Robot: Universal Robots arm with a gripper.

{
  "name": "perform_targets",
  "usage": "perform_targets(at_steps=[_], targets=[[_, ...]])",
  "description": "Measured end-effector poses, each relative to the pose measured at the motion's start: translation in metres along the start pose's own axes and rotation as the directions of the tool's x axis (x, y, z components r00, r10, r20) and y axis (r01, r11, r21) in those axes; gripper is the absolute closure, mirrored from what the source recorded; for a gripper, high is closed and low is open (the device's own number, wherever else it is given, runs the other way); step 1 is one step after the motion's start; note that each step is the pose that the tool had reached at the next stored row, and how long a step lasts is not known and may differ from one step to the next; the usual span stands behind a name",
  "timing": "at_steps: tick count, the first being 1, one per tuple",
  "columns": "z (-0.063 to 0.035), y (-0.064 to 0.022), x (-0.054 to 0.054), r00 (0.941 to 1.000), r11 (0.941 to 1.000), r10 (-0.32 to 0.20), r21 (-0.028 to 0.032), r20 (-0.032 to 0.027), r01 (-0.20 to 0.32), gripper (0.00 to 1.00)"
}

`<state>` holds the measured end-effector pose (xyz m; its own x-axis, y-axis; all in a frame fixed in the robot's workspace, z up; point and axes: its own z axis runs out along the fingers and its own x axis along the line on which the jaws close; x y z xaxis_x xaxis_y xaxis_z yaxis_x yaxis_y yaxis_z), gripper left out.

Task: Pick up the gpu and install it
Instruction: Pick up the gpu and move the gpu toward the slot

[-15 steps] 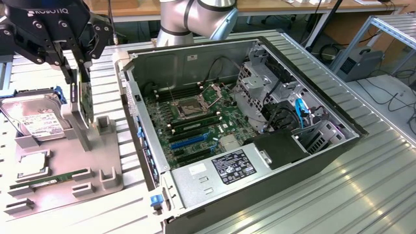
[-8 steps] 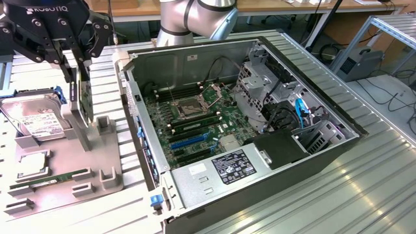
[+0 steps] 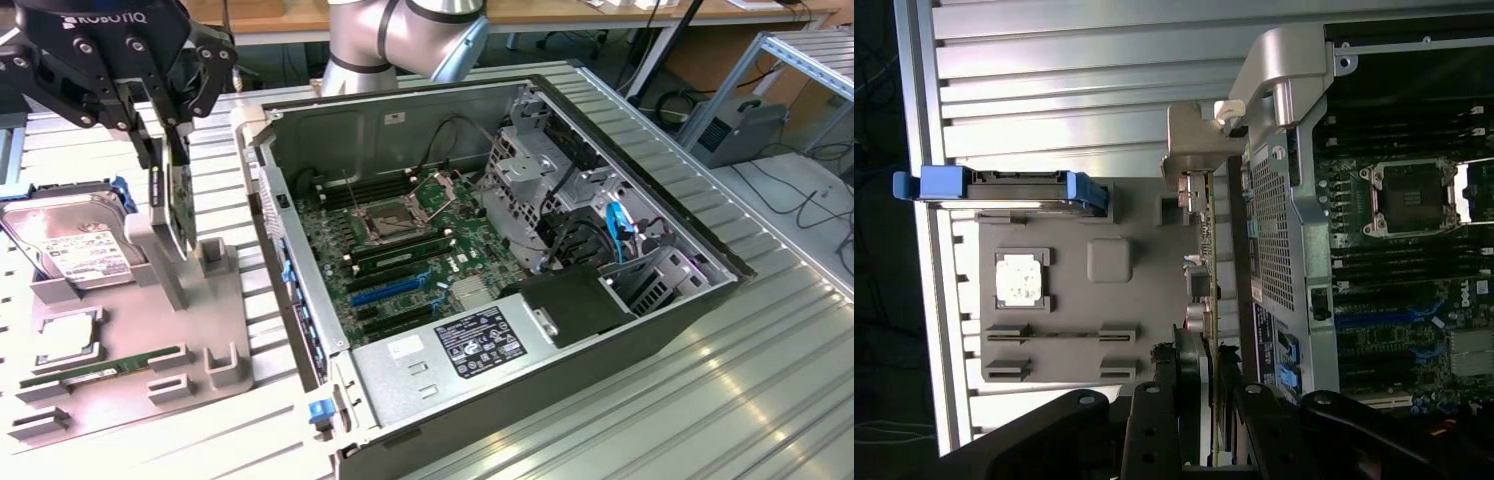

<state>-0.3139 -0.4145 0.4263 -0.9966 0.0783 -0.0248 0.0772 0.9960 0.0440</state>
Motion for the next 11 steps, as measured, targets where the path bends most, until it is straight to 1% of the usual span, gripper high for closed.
perform_targets(at_steps=[11], targets=[[0.0003,0.0007,-0.0087,1.0000,1.0000,0.000,0.0000,0.0000,0.000,0.73]])
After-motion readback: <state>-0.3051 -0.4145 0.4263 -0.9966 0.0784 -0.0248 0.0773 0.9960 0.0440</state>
